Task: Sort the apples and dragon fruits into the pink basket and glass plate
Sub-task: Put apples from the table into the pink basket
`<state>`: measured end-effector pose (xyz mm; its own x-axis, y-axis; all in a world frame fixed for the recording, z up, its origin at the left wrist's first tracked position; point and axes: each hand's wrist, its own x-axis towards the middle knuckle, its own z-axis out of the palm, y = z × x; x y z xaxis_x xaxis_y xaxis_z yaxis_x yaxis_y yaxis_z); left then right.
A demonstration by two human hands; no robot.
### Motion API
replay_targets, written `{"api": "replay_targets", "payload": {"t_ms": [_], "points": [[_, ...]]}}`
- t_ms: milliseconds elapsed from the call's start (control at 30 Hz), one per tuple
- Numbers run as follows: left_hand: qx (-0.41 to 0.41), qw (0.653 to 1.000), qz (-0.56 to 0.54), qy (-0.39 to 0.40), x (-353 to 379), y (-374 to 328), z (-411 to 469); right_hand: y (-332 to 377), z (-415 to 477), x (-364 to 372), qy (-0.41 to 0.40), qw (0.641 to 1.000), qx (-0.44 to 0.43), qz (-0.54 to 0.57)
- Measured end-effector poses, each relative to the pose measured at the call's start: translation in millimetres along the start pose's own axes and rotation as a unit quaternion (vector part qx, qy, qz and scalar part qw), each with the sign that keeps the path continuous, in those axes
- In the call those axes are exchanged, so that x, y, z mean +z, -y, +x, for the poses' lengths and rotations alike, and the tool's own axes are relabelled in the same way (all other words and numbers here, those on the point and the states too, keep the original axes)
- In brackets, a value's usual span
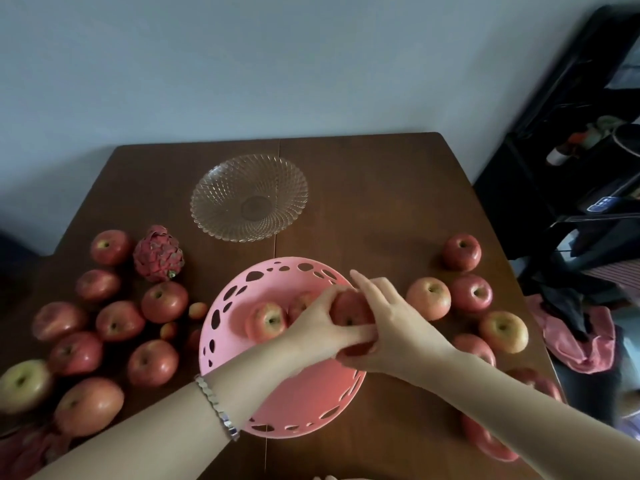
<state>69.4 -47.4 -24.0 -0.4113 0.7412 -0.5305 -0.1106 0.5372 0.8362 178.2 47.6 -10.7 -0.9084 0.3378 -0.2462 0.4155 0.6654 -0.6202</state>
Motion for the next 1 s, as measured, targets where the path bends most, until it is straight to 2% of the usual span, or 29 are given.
{"api": "replay_targets", "payload": {"t_ms": [67, 100, 167, 233, 300, 367, 433, 533, 633, 700, 733, 800, 867, 1000], "points": [[-0.026, 1.000, 0.000, -0.011, 2, 7, -7, -10, 3, -13, 0.109, 0.994, 0.003, 0.025], [-0.037, 0.999, 0.001, -0.015, 2, 11, -9, -23, 9, -21, 0.127, 0.992, 0.002, 0.020], [-0.045, 0.998, 0.025, -0.025, 0, 14, -15, -57, 27, -34, 0.068, 0.996, 0.027, -0.053], [-0.042, 0.997, 0.054, -0.034, -4, 15, -17, -90, 45, -37, 0.024, 0.983, 0.126, -0.133], [-0.043, 0.996, 0.064, -0.044, -7, 18, -15, -109, 53, -25, 0.072, 0.951, 0.228, -0.198], [-0.039, 0.994, 0.088, -0.051, -10, 21, -14, -122, 56, -7, 0.104, 0.924, 0.254, -0.267], [-0.038, 0.991, 0.114, -0.054, -15, 25, -12, -129, 56, 2, 0.085, 0.915, 0.253, -0.302], [-0.047, 0.988, 0.129, -0.068, -24, 35, -11, -129, 54, -1, 0.048, 0.923, 0.251, -0.288], [-0.060, 0.978, 0.180, -0.090, -34, 52, -10, -108, 47, -8, -0.050, 0.957, 0.225, -0.177], [-0.064, 0.968, 0.216, -0.109, -39, 62, -13, -81, 39, -15, -0.112, 0.976, 0.168, -0.084], [-0.071, 0.964, 0.231, -0.115, -41, 67, -14, -64, 35, -18, -0.116, 0.982, 0.138, -0.050], [-0.094, 0.956, 0.244, -0.129, -43, 76, -15, -33, 26, -15, -0.076, 0.993, 0.094, -0.006], [-0.120, 0.948, 0.258, -0.140, -43, 86, -16, -12, 22, 3, -0.017, 0.996, 0.085, 0.001], [-0.135, 0.938, 0.279, -0.153, -46, 100, -14, 5, 28, 60, 0.087, 0.987, 0.113, -0.078]]}}
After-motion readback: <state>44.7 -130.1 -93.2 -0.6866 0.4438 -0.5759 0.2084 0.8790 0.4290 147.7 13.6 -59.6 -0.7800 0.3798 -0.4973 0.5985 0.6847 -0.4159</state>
